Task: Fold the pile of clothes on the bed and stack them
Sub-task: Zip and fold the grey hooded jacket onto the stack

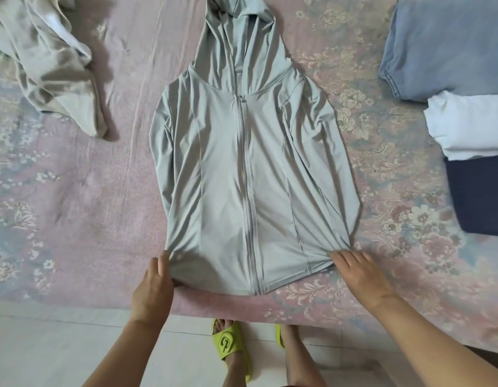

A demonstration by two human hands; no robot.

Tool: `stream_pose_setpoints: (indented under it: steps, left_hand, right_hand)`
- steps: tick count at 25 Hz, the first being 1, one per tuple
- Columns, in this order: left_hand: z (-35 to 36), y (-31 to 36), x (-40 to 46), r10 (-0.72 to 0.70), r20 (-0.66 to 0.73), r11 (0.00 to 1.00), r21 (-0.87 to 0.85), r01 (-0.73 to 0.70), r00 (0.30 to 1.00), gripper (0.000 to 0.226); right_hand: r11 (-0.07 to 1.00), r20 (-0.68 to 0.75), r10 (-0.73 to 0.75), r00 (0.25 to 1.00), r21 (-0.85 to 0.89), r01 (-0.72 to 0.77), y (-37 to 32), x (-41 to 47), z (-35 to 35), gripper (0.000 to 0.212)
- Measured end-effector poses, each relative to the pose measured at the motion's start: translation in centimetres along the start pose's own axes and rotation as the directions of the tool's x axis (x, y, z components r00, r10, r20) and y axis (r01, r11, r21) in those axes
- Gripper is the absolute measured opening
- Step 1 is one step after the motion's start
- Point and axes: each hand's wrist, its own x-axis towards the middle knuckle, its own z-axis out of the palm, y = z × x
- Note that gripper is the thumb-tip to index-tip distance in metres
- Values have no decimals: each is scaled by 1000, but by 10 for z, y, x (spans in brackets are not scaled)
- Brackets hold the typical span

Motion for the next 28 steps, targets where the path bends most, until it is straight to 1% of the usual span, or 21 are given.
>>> stream_pose_setpoints:
  steps: [1, 2, 3, 4, 5, 6, 7, 8, 9, 12, 13, 14, 15, 17, 18, 20, 23, 24, 25, 26, 28]
  left_hand:
    - [-5, 3, -1, -67, 6, 995, -69, 67, 998, 69]
    - [-9, 5, -1, -181, 12, 972, -150, 181, 983, 60]
    - [-12, 8, -1, -346, 77, 899, -260, 354, 935, 49]
    - [-15, 14, 1, -486, 179, 755, -408, 514, 856, 40]
    - [-16, 18, 1, -537, 292, 614, -508, 604, 792, 35]
    - [-16, 22, 0, -511, 328, 573, -559, 599, 794, 34]
    - [-17, 26, -1, -455, 305, 611, -577, 543, 836, 35]
    - [-18, 28, -4, -406, 254, 685, -551, 477, 878, 35]
    - [-17, 24, -9, -401, 197, 744, -499, 444, 895, 33]
    - [-23, 16, -20, -454, 203, 781, -377, 497, 867, 33]
    - [-23, 13, -25, -388, 152, 855, -307, 417, 909, 36]
    - [-23, 10, -29, -228, 83, 944, -224, 241, 970, 40]
    - [-21, 6, -33, -81, 126, 981, -168, 101, 989, 43]
    - [-12, -7, -33, 161, 144, 987, -8, -161, 976, 55]
    - [-9, -12, -34, 235, 156, 969, 38, -243, 959, 61]
    - [-1, -21, -36, 296, 176, 943, 106, -317, 939, 65]
    - [0, -36, -36, 388, 164, 904, 124, -410, 907, 54]
    - [-6, -42, -32, 458, 118, 872, 133, -472, 881, 47]
    - [-15, -45, -24, 531, 54, 832, 154, -532, 846, 38]
    - [-24, -43, -14, 594, -13, 793, 177, -583, 804, 30]
    - [-30, -26, 11, 668, -84, 737, 207, -643, 739, 29]
  right_hand:
    - [999, 15, 32, 999, 1, -32, 2, -5, -3, 90]
    - [997, 45, 80, 996, -7, -80, 4, -10, -7, 91]
    - [991, 70, 134, 989, -18, -133, 5, -14, -8, 90]
    - [983, 102, 183, 978, -19, -182, 6, -17, -11, 89]
    - [975, 137, 222, 965, -25, -221, 6, -18, -13, 87]
    - [968, 162, 251, 954, -42, -248, 6, -18, -14, 85]
    - [964, 177, 265, 948, -66, -257, 8, -16, -13, 82]
    - [964, 206, 266, 942, -84, -254, 9, -14, -17, 80]
    - [963, 234, 267, 935, -94, -252, 12, -13, -18, 77]
    - [947, 338, 319, 885, -144, -287, 20, -17, -21, 60]
    - [949, 336, 313, 888, -145, -280, 20, -20, -20, 55]
    - [953, 337, 299, 893, -149, -263, 22, -22, -18, 49]
    - [956, 352, 287, 891, -166, -242, 22, -23, -18, 41]
    - [959, 456, 274, 847, -198, -204, 18, -23, -24, 33]
    - [956, 482, 287, 828, -198, -216, 17, -22, -25, 33]
    - [948, 515, 313, 798, -222, -229, 17, -18, -26, 36]
    - [916, 571, 371, 733, -354, -187, 10, -7, -30, 39]
    - [890, 542, 394, 743, -428, -160, 3, -1, -32, 38]
    - [868, 487, 393, 780, -477, -140, -6, 5, -34, 37]
    - [870, 394, 355, 848, -472, -145, -13, 11, -32, 36]
    - [939, 193, 228, 954, -302, -164, -32, 27, -23, 46]
